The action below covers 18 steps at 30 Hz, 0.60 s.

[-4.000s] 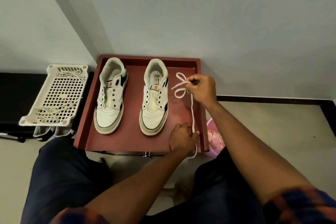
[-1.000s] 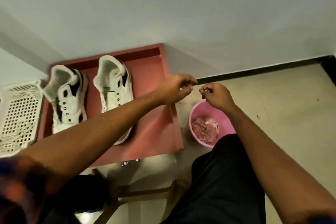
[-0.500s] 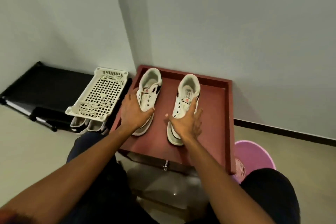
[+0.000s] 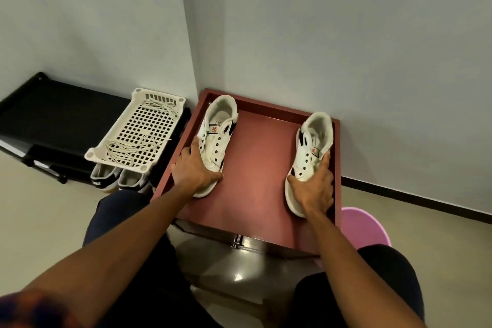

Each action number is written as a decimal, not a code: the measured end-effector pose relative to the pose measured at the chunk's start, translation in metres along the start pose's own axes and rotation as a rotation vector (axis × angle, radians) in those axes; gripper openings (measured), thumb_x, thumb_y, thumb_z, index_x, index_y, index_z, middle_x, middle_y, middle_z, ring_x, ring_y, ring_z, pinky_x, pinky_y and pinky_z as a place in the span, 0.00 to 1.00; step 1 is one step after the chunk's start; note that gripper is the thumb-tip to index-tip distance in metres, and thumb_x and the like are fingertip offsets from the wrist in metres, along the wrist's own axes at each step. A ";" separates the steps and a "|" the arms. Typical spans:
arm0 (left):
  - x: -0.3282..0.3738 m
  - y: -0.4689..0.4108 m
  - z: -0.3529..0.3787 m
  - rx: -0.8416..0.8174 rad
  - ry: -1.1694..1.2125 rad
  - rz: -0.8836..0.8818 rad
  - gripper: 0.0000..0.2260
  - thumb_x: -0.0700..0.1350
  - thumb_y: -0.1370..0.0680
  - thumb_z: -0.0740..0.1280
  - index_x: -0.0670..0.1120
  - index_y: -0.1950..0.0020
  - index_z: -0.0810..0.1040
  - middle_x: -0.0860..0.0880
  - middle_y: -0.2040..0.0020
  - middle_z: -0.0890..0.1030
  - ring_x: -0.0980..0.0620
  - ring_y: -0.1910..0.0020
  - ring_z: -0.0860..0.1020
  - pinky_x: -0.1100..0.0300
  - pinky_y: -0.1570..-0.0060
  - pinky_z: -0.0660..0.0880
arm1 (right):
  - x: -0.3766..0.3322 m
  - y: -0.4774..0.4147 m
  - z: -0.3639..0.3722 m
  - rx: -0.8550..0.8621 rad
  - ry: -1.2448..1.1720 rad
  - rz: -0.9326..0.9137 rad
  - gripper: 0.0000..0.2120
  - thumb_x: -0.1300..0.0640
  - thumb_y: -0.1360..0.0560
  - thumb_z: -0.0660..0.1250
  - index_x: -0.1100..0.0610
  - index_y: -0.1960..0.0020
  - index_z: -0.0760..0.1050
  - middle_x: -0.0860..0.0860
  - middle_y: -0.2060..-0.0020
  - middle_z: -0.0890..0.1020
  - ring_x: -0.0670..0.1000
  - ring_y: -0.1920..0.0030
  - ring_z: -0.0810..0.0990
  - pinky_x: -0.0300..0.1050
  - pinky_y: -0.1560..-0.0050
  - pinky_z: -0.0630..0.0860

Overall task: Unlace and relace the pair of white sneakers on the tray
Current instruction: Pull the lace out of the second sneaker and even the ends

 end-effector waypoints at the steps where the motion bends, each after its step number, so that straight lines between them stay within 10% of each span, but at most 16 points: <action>1: 0.003 0.000 -0.002 0.002 -0.005 -0.010 0.58 0.64 0.39 0.79 0.52 0.20 0.48 0.42 0.27 0.66 0.40 0.28 0.67 0.42 0.32 0.66 | 0.004 -0.004 -0.004 -0.014 0.009 -0.008 0.59 0.40 0.35 0.79 0.42 0.18 0.43 0.58 0.28 0.69 0.63 0.31 0.72 0.63 0.36 0.73; 7: 0.026 0.017 0.008 -0.010 0.025 -0.050 0.57 0.65 0.41 0.79 0.55 0.21 0.49 0.42 0.28 0.64 0.37 0.30 0.65 0.40 0.33 0.65 | -0.004 0.014 0.001 0.019 0.100 -0.073 0.58 0.37 0.35 0.79 0.45 0.18 0.46 0.58 0.26 0.67 0.62 0.28 0.68 0.62 0.34 0.70; 11: 0.056 0.046 0.032 -0.059 0.065 0.043 0.56 0.66 0.40 0.77 0.58 0.21 0.48 0.46 0.29 0.63 0.41 0.31 0.64 0.39 0.36 0.66 | -0.030 0.041 0.003 0.137 0.137 -0.242 0.35 0.41 0.28 0.72 0.46 0.24 0.65 0.53 0.24 0.67 0.58 0.27 0.66 0.61 0.33 0.69; 18: 0.078 0.058 0.044 -0.055 0.150 0.032 0.44 0.68 0.32 0.69 0.57 0.22 0.52 0.45 0.32 0.64 0.41 0.32 0.63 0.40 0.39 0.67 | -0.058 0.071 0.009 -0.048 -0.122 -0.262 0.05 0.49 0.25 0.71 0.49 0.56 0.82 0.44 0.62 0.83 0.50 0.59 0.81 0.43 0.61 0.69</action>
Point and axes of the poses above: each hand's wrist, its own y-axis away from the middle knuckle, its own z-axis out of the palm, x = y × z, the point moved 3 cm from there along -y, towards the middle knuckle
